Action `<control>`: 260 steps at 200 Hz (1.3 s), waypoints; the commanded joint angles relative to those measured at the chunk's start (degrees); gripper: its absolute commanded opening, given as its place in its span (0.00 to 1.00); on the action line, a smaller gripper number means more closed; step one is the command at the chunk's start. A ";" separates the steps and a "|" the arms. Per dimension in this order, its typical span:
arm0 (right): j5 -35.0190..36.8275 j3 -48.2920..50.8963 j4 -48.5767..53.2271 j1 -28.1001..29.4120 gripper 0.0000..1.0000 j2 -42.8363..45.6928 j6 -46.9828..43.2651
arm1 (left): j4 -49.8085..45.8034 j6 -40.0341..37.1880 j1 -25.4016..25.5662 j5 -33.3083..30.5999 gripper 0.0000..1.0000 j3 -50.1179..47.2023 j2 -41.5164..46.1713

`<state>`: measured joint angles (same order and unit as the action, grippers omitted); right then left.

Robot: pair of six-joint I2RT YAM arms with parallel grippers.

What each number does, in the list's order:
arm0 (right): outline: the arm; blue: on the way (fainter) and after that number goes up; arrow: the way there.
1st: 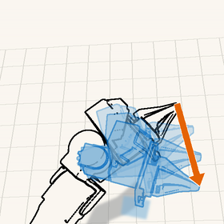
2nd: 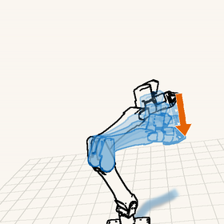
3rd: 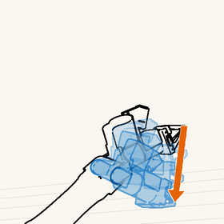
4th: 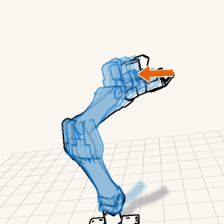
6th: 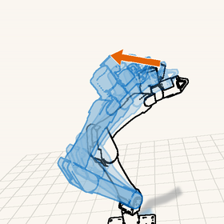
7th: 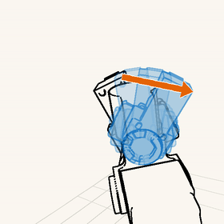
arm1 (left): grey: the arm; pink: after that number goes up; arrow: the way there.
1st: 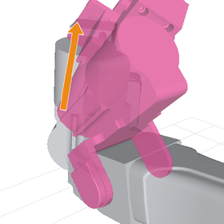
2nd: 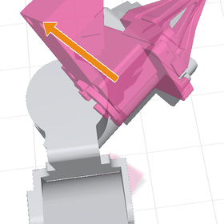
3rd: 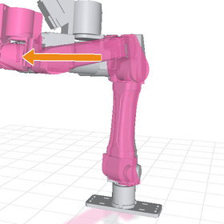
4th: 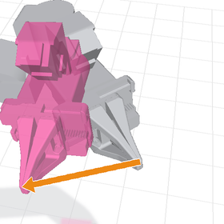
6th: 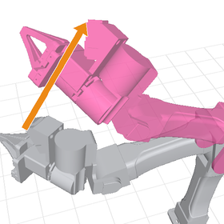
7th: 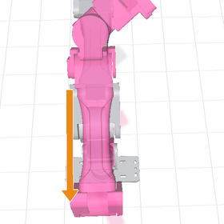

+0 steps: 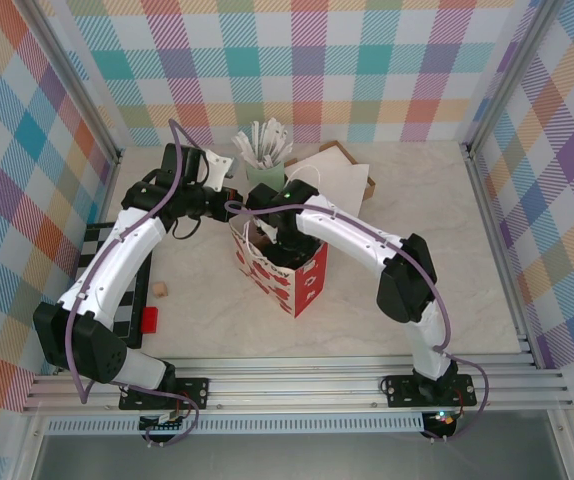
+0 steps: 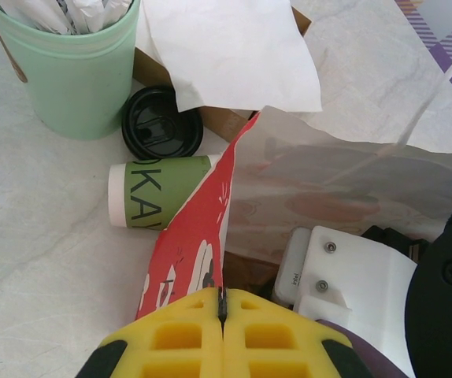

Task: Pack the takeout coffee

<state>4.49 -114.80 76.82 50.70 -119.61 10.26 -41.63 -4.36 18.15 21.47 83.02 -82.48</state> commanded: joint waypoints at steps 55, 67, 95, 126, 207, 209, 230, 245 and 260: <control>0.69 3.54 -4.28 -0.25 0.39 1.75 0.55 | 0.16 -0.92 -0.05 2.42 0.00 -0.69 1.68; 0.79 4.17 -4.81 -0.25 0.39 1.79 0.48 | 0.22 -0.91 -0.05 2.53 0.00 -0.74 1.66; 1.24 5.64 -6.07 -0.25 0.39 1.60 0.33 | 0.24 -0.74 -0.05 2.64 0.00 -0.80 1.60; 1.17 6.64 -6.46 -0.27 0.39 1.23 0.10 | 0.21 -0.61 -0.05 2.63 0.00 -0.67 1.50; 1.14 8.49 -7.56 -0.24 0.39 1.39 -0.02 | 0.05 -0.75 -0.05 2.78 0.00 -0.74 1.56; 1.14 8.58 -7.63 -0.25 0.39 1.44 -0.06 | 0.01 -0.79 -0.05 2.78 0.00 -0.69 1.56; 1.16 9.24 -8.42 -0.25 0.38 1.58 -0.16 | 0.14 -0.74 -0.05 2.79 0.00 -0.73 1.57; 1.13 9.68 -8.70 -0.25 0.39 1.49 -0.15 | 0.08 -0.74 -0.05 2.79 0.00 -0.78 1.54; 1.20 10.18 -8.97 -0.25 0.38 1.40 -0.15 | 0.13 -0.75 -0.05 2.84 0.00 -0.71 1.66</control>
<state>4.47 -106.59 69.49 50.72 -118.21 10.24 -41.65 -4.36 18.15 21.63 82.96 -82.46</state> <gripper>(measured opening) 0.814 0.036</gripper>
